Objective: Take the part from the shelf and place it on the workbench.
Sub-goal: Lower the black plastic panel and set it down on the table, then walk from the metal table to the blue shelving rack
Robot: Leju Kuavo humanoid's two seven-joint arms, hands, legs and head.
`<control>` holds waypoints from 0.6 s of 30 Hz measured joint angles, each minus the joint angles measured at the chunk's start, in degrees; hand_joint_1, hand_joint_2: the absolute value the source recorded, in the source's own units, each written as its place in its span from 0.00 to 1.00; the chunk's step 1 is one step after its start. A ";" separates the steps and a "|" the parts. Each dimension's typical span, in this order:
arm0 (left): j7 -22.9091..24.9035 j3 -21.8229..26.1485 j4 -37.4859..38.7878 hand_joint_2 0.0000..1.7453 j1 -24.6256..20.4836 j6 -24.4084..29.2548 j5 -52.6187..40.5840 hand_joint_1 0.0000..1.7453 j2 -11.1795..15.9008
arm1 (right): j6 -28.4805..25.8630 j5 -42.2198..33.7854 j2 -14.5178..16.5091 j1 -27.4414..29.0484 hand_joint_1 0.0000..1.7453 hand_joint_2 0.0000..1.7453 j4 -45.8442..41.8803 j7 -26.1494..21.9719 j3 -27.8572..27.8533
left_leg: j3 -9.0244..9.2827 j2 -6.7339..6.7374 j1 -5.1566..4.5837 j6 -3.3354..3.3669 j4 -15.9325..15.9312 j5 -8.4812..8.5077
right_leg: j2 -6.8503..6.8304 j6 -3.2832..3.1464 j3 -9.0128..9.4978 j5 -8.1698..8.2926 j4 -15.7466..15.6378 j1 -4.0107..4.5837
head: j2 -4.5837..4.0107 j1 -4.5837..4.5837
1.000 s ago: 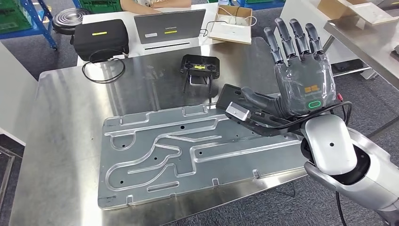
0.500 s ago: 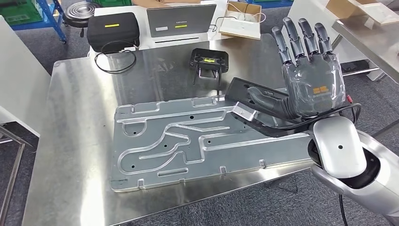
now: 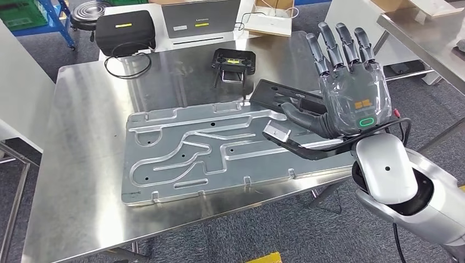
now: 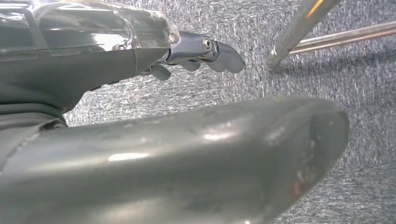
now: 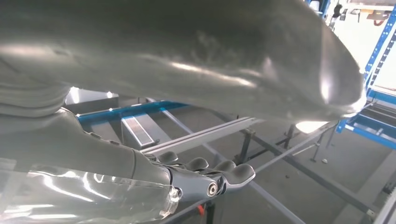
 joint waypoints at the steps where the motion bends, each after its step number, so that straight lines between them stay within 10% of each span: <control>1: -0.01 0.00 0.00 0.00 0.02 0.02 0.02 0.00 0.02 | -0.08 0.00 -0.05 0.00 0.00 0.00 -0.01 0.01 -0.01 | 0.50 -0.02 -0.13 0.30 -1.04 -0.17 | -0.03 0.31 -0.16 0.25 0.08 -0.01 | 0.00 0.02; 4: -0.04 0.01 0.00 0.00 0.08 0.07 0.10 0.00 0.11 | -0.31 0.00 -0.22 0.01 0.00 0.00 0.01 0.01 -0.03 | -0.02 -0.01 -0.11 1.42 -1.67 0.90 | 0.16 1.32 -0.67 -0.19 0.65 -0.26 | 0.00 0.02; 8: -0.11 0.02 0.00 0.00 0.12 0.09 0.20 0.00 0.21 | -0.45 -0.02 -0.57 0.11 0.00 0.00 0.03 0.01 0.00 | -1.85 0.03 0.05 2.30 -1.98 2.65 | 0.61 2.46 -4.47 -8.87 12.60 -0.60 | 0.00 0.68; 10: -0.17 0.02 0.00 0.00 0.21 0.08 0.21 0.00 0.27 | -0.46 -0.03 -0.57 0.30 0.00 0.00 0.04 0.01 0.05 | -2.92 0.05 0.01 2.22 -1.93 3.45 | 0.63 2.59 -4.68 -10.03 16.57 -0.70 | 0.00 0.98; 15: -0.32 0.02 -0.01 0.00 0.25 0.10 0.21 0.00 0.33 | -0.51 -0.03 -0.63 0.34 0.00 0.00 0.02 0.01 -0.01 | -4.41 0.19 -0.11 1.31 -1.84 5.00 | 0.95 1.81 6.10 -4.17 0.13 -0.54 | 0.00 1.39; 18: -0.37 0.02 0.00 0.00 0.30 0.10 0.21 0.00 0.33 | -0.53 -0.02 -0.70 0.32 0.00 0.00 0.02 0.01 -0.03 | -5.08 0.46 -0.12 0.33 -1.78 5.89 | 0.96 0.96 6.70 -3.83 -2.16 -0.29 | 0.00 1.27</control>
